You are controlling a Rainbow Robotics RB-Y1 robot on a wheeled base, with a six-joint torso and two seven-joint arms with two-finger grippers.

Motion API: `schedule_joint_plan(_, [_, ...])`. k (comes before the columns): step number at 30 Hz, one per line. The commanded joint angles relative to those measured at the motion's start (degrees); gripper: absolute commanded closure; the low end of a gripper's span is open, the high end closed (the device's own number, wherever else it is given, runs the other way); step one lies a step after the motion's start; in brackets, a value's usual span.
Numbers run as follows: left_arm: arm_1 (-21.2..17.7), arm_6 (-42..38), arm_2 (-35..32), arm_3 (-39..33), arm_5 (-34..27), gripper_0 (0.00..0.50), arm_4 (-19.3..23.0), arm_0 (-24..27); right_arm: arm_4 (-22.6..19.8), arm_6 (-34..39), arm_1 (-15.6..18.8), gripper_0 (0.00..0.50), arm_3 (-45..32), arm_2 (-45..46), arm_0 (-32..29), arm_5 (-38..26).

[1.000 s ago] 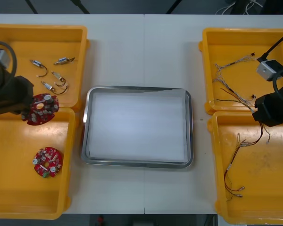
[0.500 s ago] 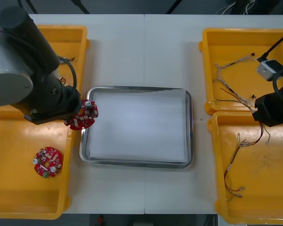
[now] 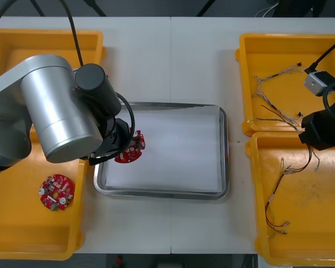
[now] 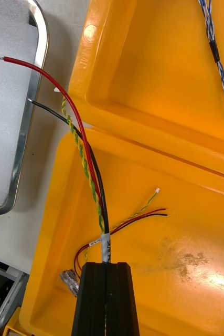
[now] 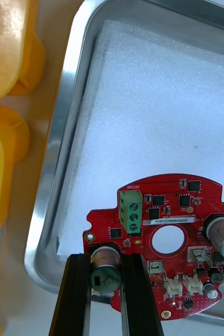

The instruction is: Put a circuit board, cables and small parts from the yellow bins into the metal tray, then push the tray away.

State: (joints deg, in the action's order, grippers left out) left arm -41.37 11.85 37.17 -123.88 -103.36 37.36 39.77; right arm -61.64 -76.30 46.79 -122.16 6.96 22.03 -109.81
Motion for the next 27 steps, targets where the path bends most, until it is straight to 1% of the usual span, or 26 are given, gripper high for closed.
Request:
schedule_joint_plan(1, [1.6, -3.1, 2.8, -0.3, 1.3, 0.500, -4.7, -1.7, 0.3, 1.3, 0.6, 0.500, -1.7, -0.3, 0.6, -0.2])
schedule_joint_plan(5, [2.3, -3.0, 4.1, 1.8, 1.5, 0.500, -5.9, -1.7, 0.3, 1.3, 0.6, 0.500, -1.7, -0.3, 0.6, -0.2])
schedule_joint_plan(11, [3.1, -3.2, 7.1, 6.7, 5.5, 0.500, -8.1, -1.7, 0.3, 1.3, 0.6, 0.500, -1.7, -0.3, 0.6, -0.2])
schedule_joint_plan(14, [3.6, -3.4, 8.4, 8.3, 6.9, 0.500, -8.1, -1.8, 0.3, 1.3, 0.6, 0.500, -1.7, -0.3, 0.6, -0.2])
schedule_joint_plan(18, [4.5, -3.6, 8.6, 9.1, 6.6, 0.500, -7.9, -1.7, 0.3, 1.3, 0.6, 0.500, -1.7, -0.3, 0.6, -0.2])
schedule_joint_plan(27, [3.7, -3.7, 12.5, 9.1, 6.5, 0.500, -7.7, -1.8, 0.3, 1.3, 0.6, 0.500, -1.7, -0.3, 0.6, -0.2])
